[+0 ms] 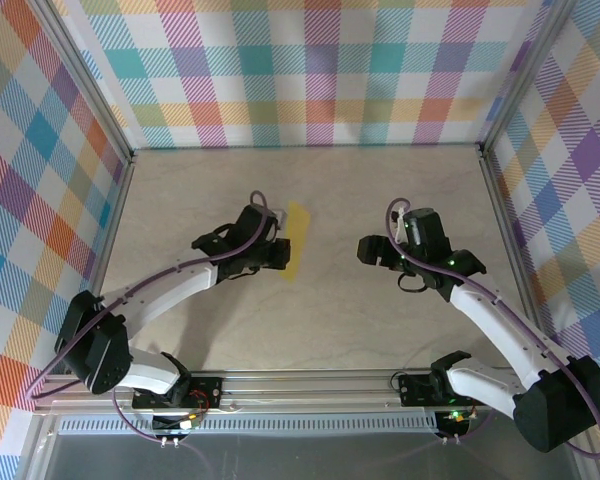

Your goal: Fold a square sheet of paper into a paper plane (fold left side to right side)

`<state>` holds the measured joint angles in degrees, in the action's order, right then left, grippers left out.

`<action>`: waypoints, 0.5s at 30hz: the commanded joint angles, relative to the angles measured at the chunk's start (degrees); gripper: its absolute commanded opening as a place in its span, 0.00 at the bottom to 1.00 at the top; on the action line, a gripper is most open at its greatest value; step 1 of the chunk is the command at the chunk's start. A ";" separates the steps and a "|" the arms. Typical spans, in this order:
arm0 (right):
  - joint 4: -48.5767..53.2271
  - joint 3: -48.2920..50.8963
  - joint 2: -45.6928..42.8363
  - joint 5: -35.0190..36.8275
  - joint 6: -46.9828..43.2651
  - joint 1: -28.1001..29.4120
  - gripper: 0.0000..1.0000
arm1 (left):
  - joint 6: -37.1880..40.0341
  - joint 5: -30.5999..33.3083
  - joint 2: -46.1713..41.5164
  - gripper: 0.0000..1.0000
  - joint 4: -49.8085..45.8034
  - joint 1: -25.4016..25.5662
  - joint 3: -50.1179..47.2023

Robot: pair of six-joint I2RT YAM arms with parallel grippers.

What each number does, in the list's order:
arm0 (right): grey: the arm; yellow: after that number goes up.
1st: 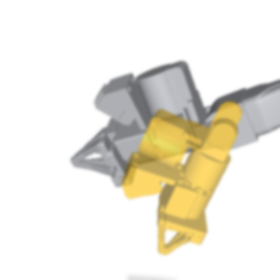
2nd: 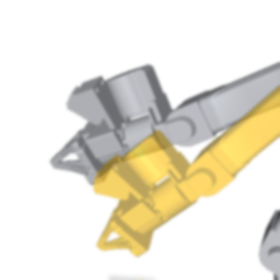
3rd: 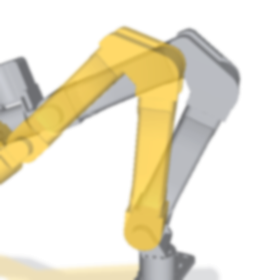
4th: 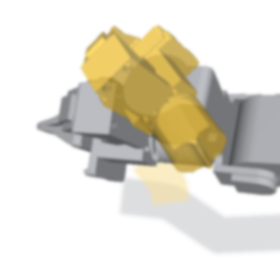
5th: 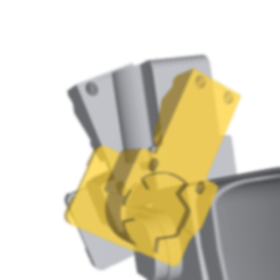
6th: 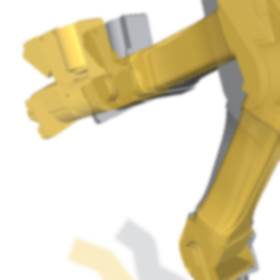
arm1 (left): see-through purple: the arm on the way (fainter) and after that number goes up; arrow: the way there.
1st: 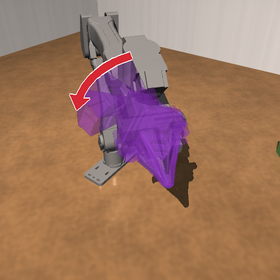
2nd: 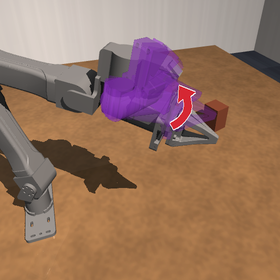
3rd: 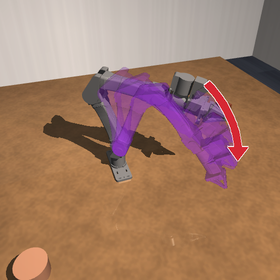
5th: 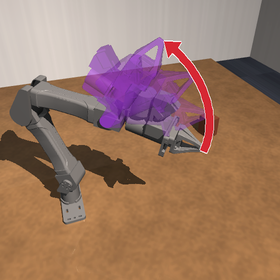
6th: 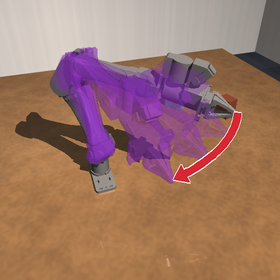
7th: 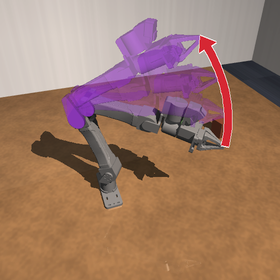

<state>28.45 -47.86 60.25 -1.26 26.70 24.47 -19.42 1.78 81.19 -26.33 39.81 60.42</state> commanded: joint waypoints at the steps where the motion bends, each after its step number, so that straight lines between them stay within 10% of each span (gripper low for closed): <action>1: 4.95 -0.65 -1.03 6.59 -2.62 0.14 0.93 | 3.88 20.92 2.77 0.00 -16.32 1.40 3.73; 15: 3.95 2.03 -3.02 9.08 -1.14 -0.39 0.99 | -6.67 40.48 16.60 0.00 -29.57 7.42 7.97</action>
<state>31.83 -46.76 58.48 6.94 25.23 24.36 -22.37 36.53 95.22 -50.17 45.84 66.39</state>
